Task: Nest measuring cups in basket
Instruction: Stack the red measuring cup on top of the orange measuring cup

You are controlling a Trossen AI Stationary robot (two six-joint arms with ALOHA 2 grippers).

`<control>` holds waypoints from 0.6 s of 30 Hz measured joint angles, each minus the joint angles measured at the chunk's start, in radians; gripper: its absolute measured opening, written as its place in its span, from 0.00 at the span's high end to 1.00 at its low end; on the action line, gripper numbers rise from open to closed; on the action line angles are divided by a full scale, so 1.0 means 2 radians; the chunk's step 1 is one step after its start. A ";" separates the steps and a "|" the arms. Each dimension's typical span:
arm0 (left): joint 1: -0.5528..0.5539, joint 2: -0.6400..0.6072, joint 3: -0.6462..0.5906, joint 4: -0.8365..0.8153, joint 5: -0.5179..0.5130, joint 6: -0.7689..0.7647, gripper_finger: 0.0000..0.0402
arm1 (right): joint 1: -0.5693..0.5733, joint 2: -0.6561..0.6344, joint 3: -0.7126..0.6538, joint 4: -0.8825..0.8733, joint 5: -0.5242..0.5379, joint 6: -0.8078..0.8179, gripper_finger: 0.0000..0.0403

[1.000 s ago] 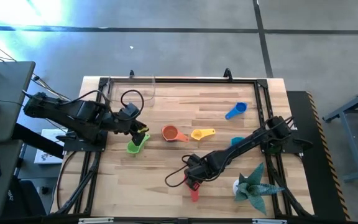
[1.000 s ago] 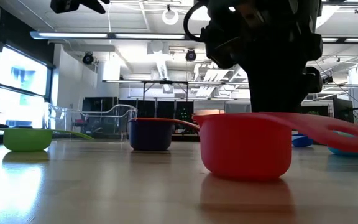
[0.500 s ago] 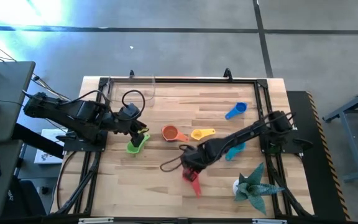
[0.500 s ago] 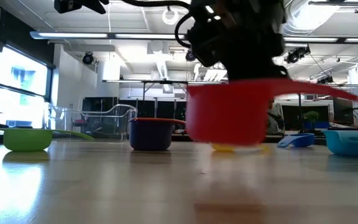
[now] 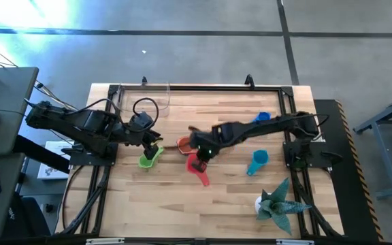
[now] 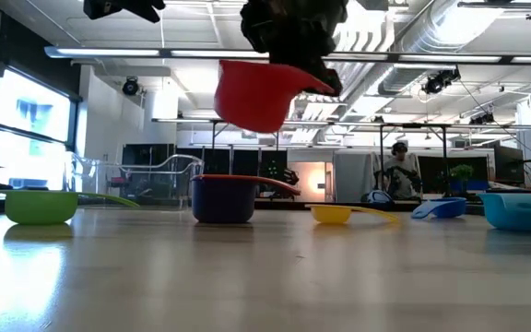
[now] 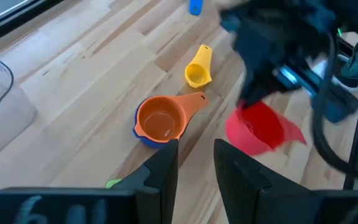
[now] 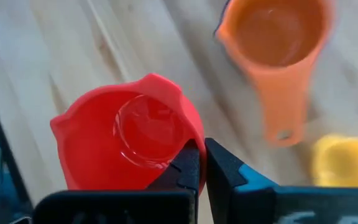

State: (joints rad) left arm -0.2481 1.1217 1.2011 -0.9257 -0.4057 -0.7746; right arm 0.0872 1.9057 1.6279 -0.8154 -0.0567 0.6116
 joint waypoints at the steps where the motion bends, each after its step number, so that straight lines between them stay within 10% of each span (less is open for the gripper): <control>1: 0.000 0.000 0.000 0.000 0.000 0.000 0.77 | -0.009 0.000 0.008 -0.004 0.001 -0.014 1.00; 18: 0.006 0.000 0.000 0.001 -0.001 -0.169 0.77 | -0.117 0.000 0.055 -0.009 -0.018 -0.323 1.00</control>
State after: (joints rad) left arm -0.2359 1.1217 1.2011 -0.9241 -0.4084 -1.1130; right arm -0.1468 1.9057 1.7378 -0.8337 -0.0917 -0.0348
